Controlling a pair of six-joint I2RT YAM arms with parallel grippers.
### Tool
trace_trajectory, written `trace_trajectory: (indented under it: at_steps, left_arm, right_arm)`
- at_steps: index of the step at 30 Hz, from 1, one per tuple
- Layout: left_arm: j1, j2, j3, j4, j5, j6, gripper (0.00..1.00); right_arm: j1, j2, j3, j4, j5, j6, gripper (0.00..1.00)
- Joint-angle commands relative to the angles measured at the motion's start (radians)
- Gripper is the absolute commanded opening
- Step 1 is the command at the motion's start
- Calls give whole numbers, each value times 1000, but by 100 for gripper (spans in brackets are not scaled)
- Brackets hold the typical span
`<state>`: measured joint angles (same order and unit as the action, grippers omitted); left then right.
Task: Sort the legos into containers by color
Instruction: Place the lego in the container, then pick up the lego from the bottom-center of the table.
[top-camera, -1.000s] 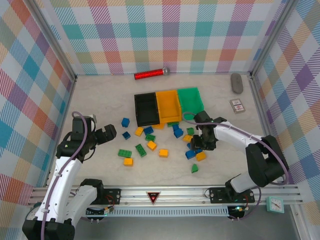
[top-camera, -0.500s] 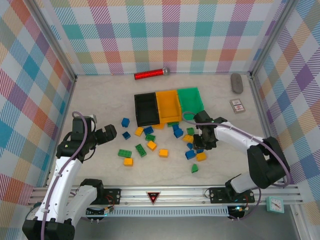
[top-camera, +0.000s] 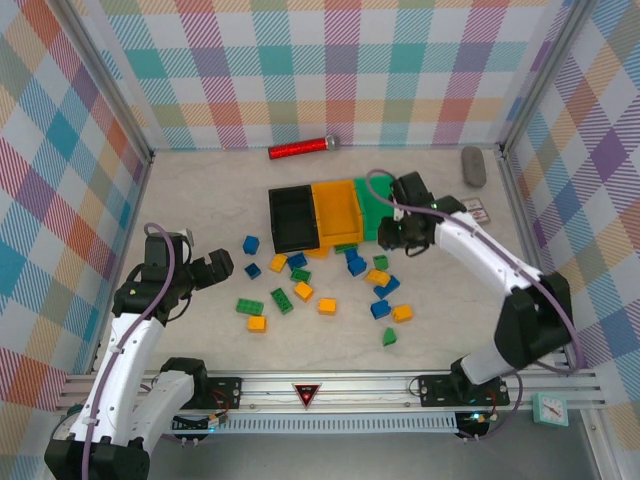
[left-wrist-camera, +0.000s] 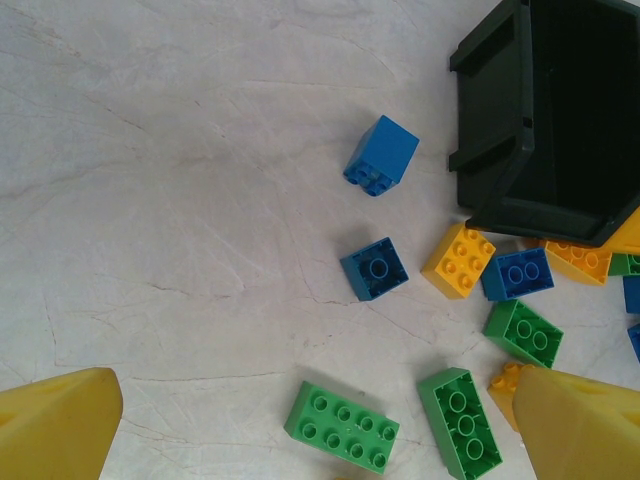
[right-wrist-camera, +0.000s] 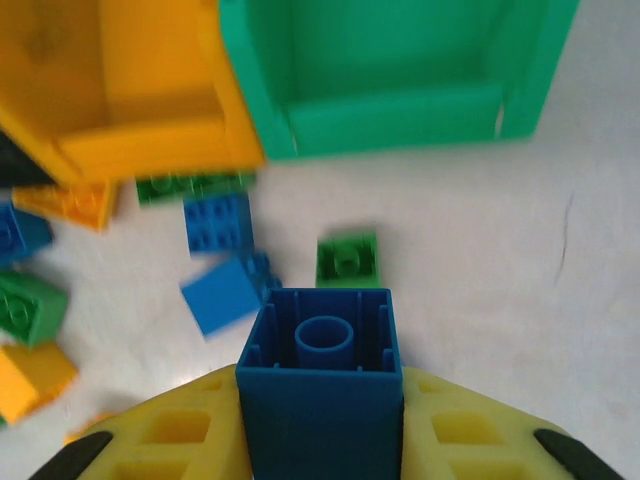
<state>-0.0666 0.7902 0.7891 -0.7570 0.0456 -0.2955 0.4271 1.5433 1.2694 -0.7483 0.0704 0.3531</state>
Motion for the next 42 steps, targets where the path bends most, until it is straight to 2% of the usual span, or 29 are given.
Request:
trace_trajectory:
  at_steps: [1,5,10,14,17,19,20,27,35,42]
  left_arm:
    - [10,0,-14,7,22,6,100]
    - [11,-1,-15,5,17,4,100]
    - [11,3,-15,8,19,6,100]
    - [11,11,-14,8,23,9,100]
    - [11,12,-11,7,23,9,100]
    - [11,8,-13,7,22,9,100]
    - [11,5,-13,7,23,9,100]
    - [11,-7,-16,12,27,7,100]
    - [11,7,-16,17,46,9,100]
    - [11,9,-17,16,46,8,100]
  right_arm:
    - [-39,134,132,31,2,-39,25]
    - [-68,315,334,2,9,-66,26]
    - [-88,467,526,-72,0,-99,35]
    - [-88,500,574,-77,-14,-115,55]
    - [-89,505,587,-82,-19,-112,65]
    - [-88,496,587,-79,-36,-105,78]
    - [-88,489,584,-77,-46,-102,81]
    - [-73,381,501,-56,-69,-114,80]
    - [-66,145,186,53,-114,-97,80]
    - [-65,-27,-31,82,-83,-103,79]
